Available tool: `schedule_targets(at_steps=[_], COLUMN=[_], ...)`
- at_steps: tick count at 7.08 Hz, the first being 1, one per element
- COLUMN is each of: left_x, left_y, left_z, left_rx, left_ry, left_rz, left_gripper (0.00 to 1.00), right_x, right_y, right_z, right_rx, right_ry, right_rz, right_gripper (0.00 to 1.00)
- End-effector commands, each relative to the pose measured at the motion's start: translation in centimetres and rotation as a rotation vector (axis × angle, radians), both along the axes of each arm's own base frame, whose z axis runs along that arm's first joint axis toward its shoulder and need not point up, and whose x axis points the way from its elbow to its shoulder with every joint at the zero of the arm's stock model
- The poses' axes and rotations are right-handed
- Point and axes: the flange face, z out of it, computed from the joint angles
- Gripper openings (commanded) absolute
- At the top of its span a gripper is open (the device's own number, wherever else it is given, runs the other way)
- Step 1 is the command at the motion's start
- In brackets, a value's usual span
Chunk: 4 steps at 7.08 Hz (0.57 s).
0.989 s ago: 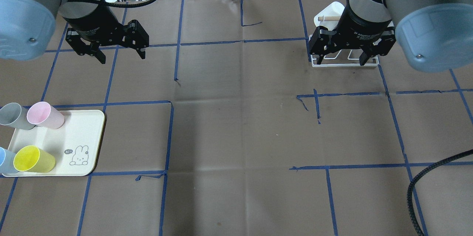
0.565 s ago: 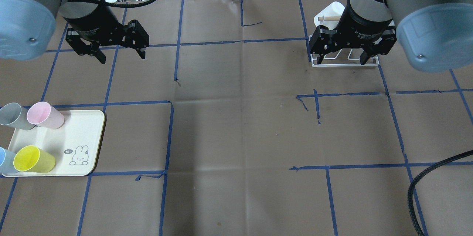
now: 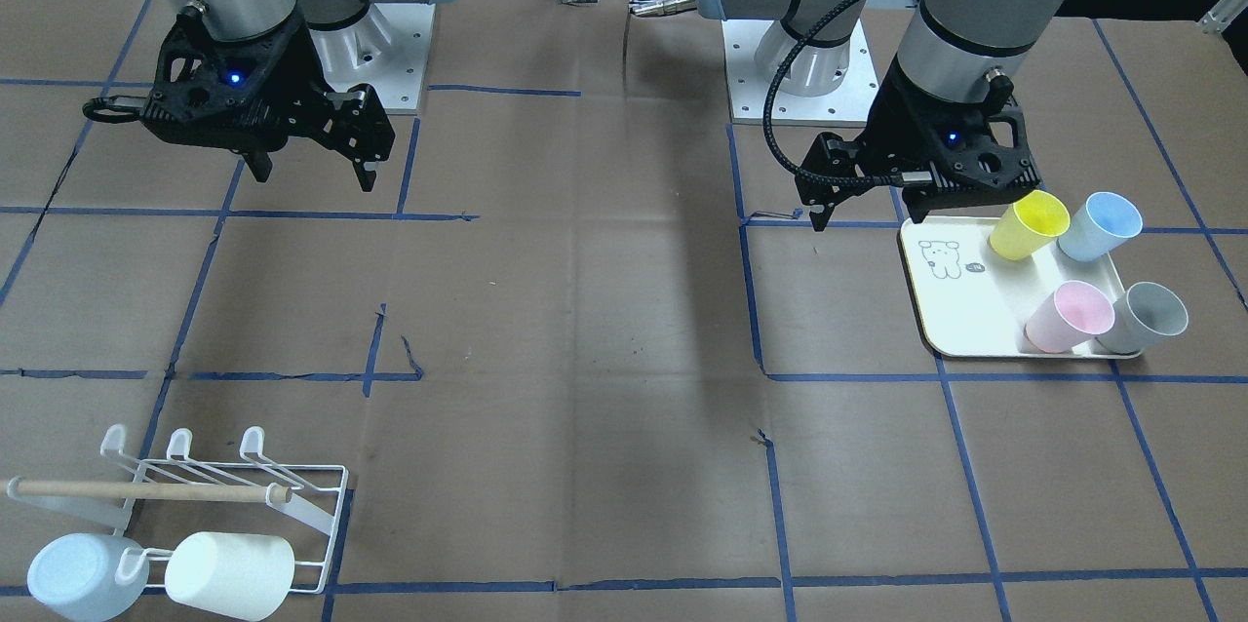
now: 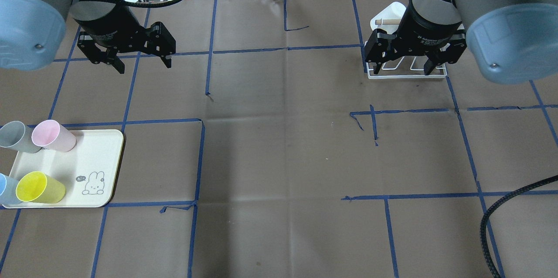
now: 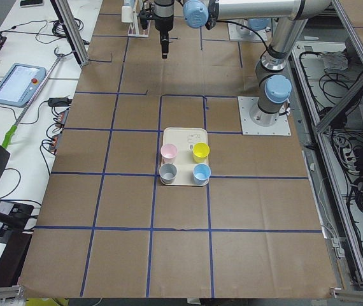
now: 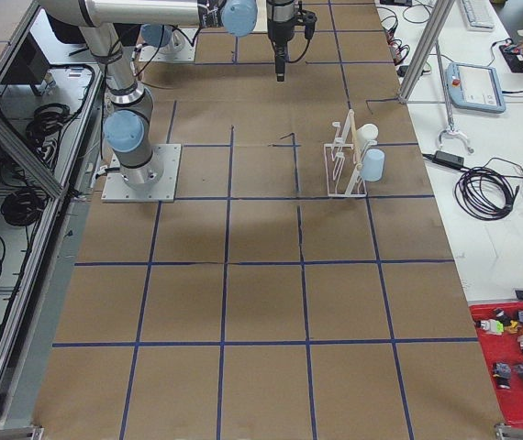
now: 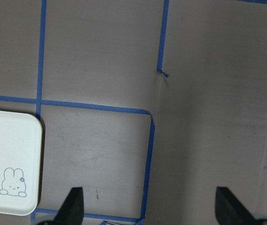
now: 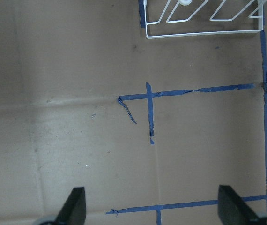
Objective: Transfer IKEA cup to right arm and place on rack
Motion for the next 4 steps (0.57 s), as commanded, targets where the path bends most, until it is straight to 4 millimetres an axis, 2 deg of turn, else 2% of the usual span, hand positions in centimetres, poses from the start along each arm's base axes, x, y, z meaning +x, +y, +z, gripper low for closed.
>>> schedule_targets(at_steps=[1, 4], left_x=[0.0, 0.0], left_y=[0.03, -0.03], left_z=[-0.03, -0.03], left_rx=[0.001, 0.001], left_ry=[0.0, 0.0], left_rz=[0.0, 0.0], left_gripper=[0.99, 0.99], right_x=[-0.05, -0.04], right_y=[-0.11, -0.09], right_z=[-0.09, -0.16], right_rx=[0.001, 0.003], right_ry=[0.0, -0.002], right_rz=[-0.001, -0.012], right_gripper=[1.0, 1.0])
